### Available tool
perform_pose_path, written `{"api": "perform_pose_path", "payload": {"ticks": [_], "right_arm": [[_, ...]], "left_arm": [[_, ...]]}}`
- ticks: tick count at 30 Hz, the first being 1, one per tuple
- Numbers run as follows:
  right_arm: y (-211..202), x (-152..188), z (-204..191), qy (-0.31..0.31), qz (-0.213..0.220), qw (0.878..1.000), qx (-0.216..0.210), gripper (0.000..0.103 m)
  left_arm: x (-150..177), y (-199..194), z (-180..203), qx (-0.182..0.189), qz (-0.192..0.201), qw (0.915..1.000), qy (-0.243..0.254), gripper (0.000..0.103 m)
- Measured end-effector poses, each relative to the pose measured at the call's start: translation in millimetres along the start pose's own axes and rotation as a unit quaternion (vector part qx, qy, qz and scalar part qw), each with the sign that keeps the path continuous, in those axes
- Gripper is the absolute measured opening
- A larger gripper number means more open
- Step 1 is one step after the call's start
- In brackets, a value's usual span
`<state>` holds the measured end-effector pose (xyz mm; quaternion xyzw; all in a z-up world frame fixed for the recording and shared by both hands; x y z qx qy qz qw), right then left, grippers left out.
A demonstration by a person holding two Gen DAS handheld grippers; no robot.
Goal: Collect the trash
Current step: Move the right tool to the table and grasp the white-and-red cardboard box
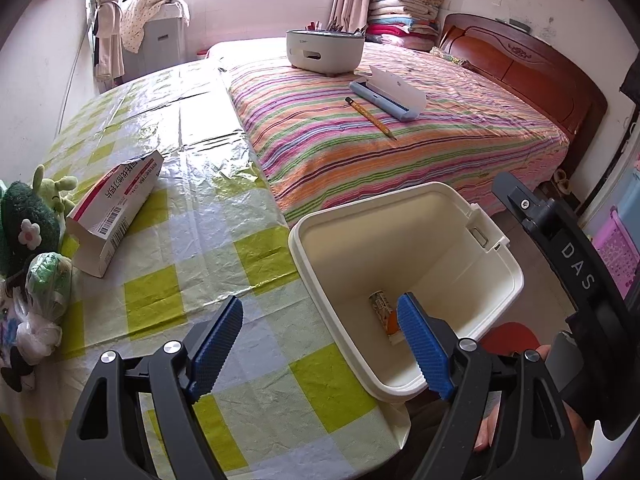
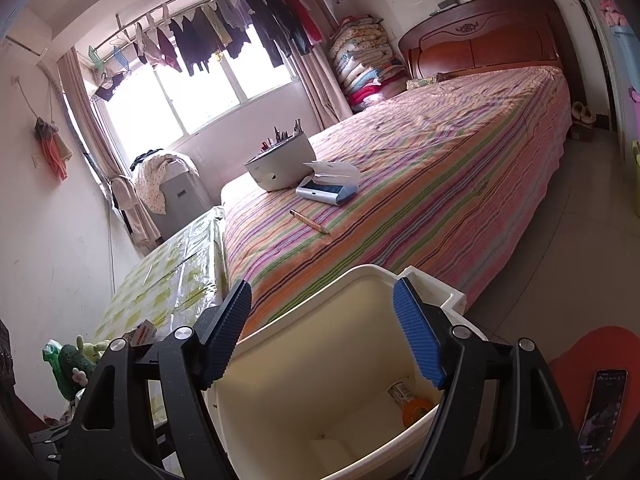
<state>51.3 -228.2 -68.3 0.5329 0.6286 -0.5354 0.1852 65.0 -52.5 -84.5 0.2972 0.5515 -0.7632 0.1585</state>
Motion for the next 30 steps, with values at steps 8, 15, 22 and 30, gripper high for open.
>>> {"api": "perform_pose_path", "payload": {"ticks": [8, 15, 22, 30], "right_arm": [[-0.4, 5.9, -28.9, -0.031, -0.006, 0.999, -0.023, 0.073], [-8.4, 16.3, -73.1, -0.098, 0.008, 0.994, -0.056, 0.076], [-6.2, 35.1, -120.8, -0.142, -0.014, 0.984, -0.107, 0.077], [5.1, 65.6, -190.9, -0.189, -0.069, 0.966, -0.159, 0.078]], "left_arm": [[-4.0, -20.7, -27.7, -0.024, 0.023, 0.9994, 0.005, 0.077], [-13.5, -50.2, -71.1, -0.072, 0.059, 0.9957, 0.004, 0.077], [-14.3, -82.5, -123.8, -0.105, 0.094, 0.9897, -0.022, 0.077], [-5.9, -120.8, -197.3, -0.161, 0.124, 0.9762, -0.077, 0.077]]}}
Point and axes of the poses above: each gripper's, at about its wrist camera, not at the fingertips, and y roughly the way its jaws point, z to its right, x to its underside, the point moved 6 cm from there along y, roughly the way its jaws point, and after that the axes turned 10 degrees about x, right-handed, at the moved point
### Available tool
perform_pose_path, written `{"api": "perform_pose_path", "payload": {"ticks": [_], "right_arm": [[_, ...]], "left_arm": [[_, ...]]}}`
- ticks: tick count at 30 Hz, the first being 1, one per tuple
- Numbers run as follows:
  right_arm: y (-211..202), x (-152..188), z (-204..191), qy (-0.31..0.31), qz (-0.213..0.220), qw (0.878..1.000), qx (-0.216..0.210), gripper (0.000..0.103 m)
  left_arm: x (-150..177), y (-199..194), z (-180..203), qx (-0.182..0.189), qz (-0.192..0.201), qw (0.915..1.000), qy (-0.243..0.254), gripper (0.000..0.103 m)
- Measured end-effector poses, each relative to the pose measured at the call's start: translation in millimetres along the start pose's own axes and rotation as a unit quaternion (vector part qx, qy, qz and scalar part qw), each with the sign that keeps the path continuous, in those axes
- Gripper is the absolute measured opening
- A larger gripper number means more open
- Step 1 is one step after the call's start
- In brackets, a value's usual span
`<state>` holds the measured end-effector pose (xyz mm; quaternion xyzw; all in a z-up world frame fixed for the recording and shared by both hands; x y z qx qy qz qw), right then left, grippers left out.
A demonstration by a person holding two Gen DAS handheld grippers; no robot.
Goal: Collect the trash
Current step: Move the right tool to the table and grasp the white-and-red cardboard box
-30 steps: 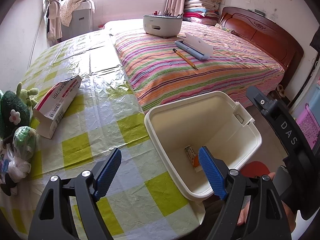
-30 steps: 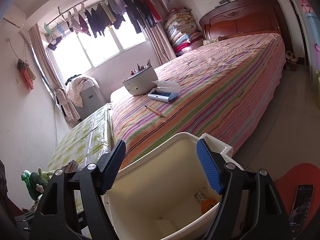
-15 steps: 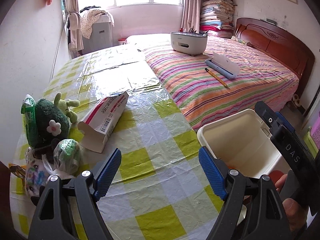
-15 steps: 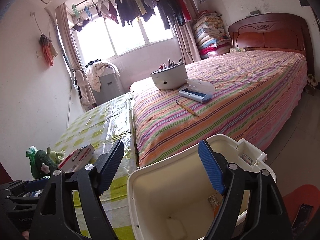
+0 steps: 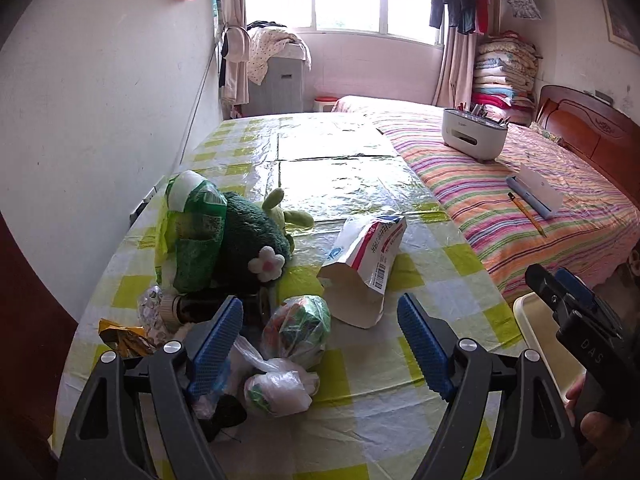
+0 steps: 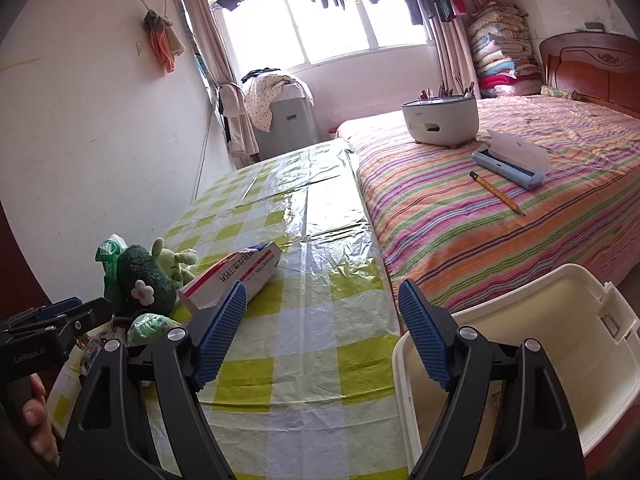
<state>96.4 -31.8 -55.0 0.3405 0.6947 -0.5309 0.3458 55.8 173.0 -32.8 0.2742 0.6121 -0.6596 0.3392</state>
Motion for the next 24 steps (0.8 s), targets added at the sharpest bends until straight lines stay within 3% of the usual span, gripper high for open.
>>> {"api": "perform_pose_path", "payload": {"ticks": [4, 10, 16, 24], "right_arm": [[16.7, 3.9, -44.6, -0.051, -0.017, 0.998, -0.012, 0.078], [51.9, 20.8, -104.8, -0.139, -0.07, 0.988, -0.017, 0.078], [82.1, 31.8, -140.6, -0.2, -0.1, 0.975, 0.007, 0.078], [108.1, 24.5, -170.8, -0.303, -0.083, 0.947, 0.072, 0.076]], "left_arm": [[1.1, -3.1, -36.8, -0.02, 0.005, 0.9991, -0.037, 0.077], [8.4, -6.0, -65.1, -0.011, 0.005, 0.9971, -0.075, 0.077], [13.4, -6.6, -76.9, -0.019, 0.001, 0.9972, -0.072, 0.077], [24.1, -9.8, -106.6, -0.034, -0.01, 0.995, -0.094, 0.077]]}}
Point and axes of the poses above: each gripper's, at about its wrist camera, not at the fingertips, and y roughly the way its jaws point, z to its right, x to its underside, the point moved 6 cm from there along y, roughly the way its jaws point, and after that the axes turned 10 degrees about x, right-handed, at the moved point
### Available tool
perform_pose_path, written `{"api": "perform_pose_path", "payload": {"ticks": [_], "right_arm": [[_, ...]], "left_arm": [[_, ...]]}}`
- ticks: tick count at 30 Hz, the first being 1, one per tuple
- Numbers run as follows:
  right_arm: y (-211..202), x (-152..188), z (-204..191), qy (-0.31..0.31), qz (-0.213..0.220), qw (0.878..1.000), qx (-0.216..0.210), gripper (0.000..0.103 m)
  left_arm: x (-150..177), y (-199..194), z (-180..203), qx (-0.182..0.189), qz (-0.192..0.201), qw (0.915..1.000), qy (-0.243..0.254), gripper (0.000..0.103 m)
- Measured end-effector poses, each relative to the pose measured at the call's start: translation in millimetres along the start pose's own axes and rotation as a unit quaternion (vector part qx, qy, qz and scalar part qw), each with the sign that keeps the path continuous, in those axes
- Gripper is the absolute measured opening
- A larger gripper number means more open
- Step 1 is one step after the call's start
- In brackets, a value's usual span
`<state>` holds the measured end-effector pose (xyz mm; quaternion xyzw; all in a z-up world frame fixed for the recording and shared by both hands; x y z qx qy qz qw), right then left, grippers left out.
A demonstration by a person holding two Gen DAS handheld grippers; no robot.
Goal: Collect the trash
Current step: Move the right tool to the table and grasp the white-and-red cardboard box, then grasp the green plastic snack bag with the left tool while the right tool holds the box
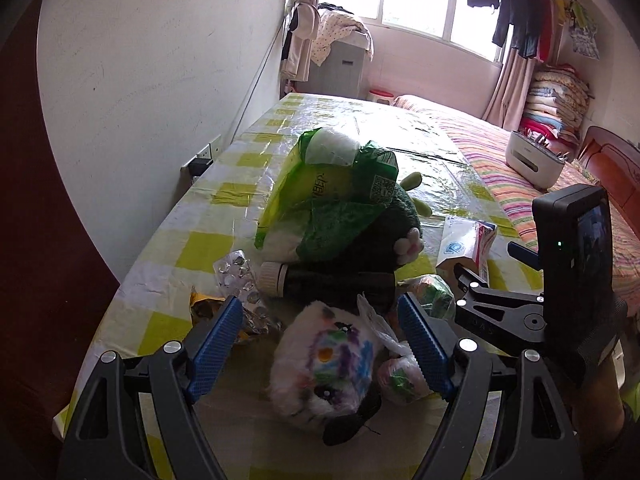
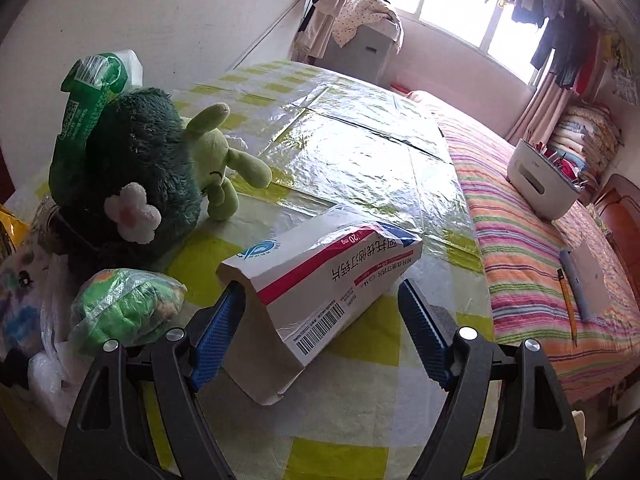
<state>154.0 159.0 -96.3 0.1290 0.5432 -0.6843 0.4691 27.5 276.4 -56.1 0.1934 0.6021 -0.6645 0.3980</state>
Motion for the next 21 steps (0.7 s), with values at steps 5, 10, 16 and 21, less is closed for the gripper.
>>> {"api": "perform_pose_path", "payload": {"ticks": [5, 10, 16, 21], "right_arm": [[19.4, 0.9, -3.1, -0.028, -0.025, 0.999, 0.007, 0.026], [7.4, -4.9, 10.3, -0.005, 0.012, 1.0, 0.01, 0.001], [-14.5, -10.1, 37.1, 0.076, 0.036, 0.995, -0.052, 0.001], [-37.8, -10.2, 53.3, 0.118, 0.064, 0.988, -0.082, 0.001]], "left_arm": [[5.4, 4.5, -15.4, 0.002, -0.016, 0.9996, -0.021, 0.077], [8.8, 7.4, -22.7, 0.003, -0.025, 0.9992, -0.032, 0.077], [8.5, 5.3, -23.9, 0.01, -0.02, 0.9992, -0.032, 0.077], [-16.9, 3.2, -10.6, 0.026, 0.016, 0.999, -0.033, 0.077]]}}
Point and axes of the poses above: each gripper's, at about its wrist camera, not at the fingertips, and y roughly the way its jaws point, z to its right, x to its underside, the point moved 6 cm from there along y, roughly the way its jaws point, and after that the axes turned 10 degrees about x, right-handed, at the moved point
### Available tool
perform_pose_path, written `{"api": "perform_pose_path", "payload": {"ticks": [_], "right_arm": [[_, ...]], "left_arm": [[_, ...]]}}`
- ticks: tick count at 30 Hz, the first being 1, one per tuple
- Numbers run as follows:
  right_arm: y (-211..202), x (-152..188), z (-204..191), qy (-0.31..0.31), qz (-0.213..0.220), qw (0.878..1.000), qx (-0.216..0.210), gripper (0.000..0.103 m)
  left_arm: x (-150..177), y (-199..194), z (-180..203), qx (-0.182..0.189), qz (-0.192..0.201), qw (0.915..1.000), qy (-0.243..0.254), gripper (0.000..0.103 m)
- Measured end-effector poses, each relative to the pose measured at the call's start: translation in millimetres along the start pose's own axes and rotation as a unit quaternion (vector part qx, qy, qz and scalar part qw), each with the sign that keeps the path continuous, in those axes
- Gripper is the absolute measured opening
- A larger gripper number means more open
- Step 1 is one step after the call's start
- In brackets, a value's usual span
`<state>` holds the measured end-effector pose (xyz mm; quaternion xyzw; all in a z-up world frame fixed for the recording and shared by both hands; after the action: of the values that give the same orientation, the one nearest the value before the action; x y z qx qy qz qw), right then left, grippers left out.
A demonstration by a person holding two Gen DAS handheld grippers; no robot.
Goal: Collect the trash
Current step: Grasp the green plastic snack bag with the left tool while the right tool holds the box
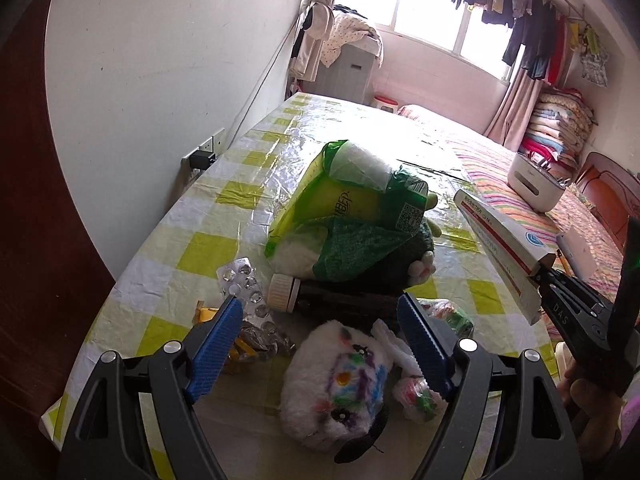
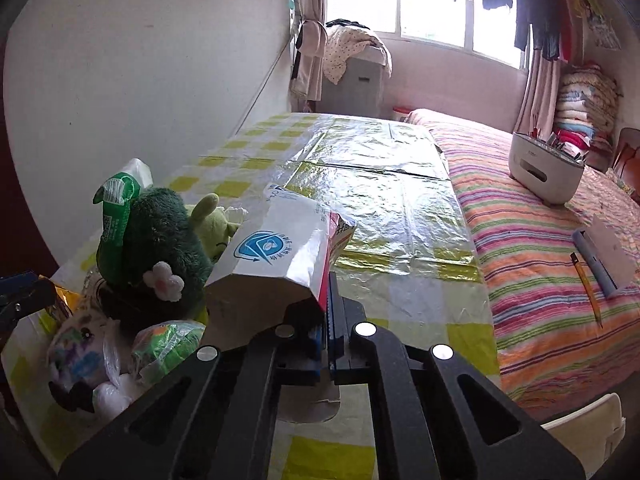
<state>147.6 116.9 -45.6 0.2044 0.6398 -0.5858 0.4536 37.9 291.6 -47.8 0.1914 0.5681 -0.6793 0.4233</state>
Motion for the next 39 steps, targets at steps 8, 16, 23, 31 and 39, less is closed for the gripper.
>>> {"api": "perform_pose_path", "payload": {"ticks": [8, 16, 23, 31, 39], "right_arm": [[-29.9, -4.8, 21.8, 0.035, 0.029, 0.999, -0.021, 0.001], [-43.8, 2.3, 52.7, 0.065, 0.031, 0.997, -0.033, 0.001], [-56.6, 3.9, 81.1, 0.097, 0.047, 0.994, -0.034, 0.001], [-73.1, 6.5, 97.3, 0.112, 0.067, 0.991, -0.025, 0.001], [-87.6, 15.0, 114.5, 0.126, 0.079, 0.989, -0.012, 0.001]], "left_arm": [[-39.7, 45.3, 39.7, -0.045, -0.003, 0.9962, 0.074, 0.077], [-51.9, 70.2, 22.8, -0.076, 0.011, 0.9968, 0.023, 0.024], [-49.2, 46.4, 17.6, -0.081, 0.055, 0.9952, 0.0, 0.008], [-50.6, 12.1, 53.1, -0.058, 0.11, 0.9921, 0.02, 0.008], [-43.8, -5.3, 93.3, -0.022, 0.126, 0.9901, 0.059, 0.008]]}}
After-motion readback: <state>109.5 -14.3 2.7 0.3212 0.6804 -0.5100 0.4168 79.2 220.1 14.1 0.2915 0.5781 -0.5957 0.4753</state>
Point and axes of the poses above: each gripper's, at about its wrist camera, not at the fingertips, and y roughly the way its jaws point, z to its right, x to its underside, the point moved 6 cm from there along y, roughly the way its jaws point, and after that the axes turned 10 degrees about x, right-handed, at the moved point
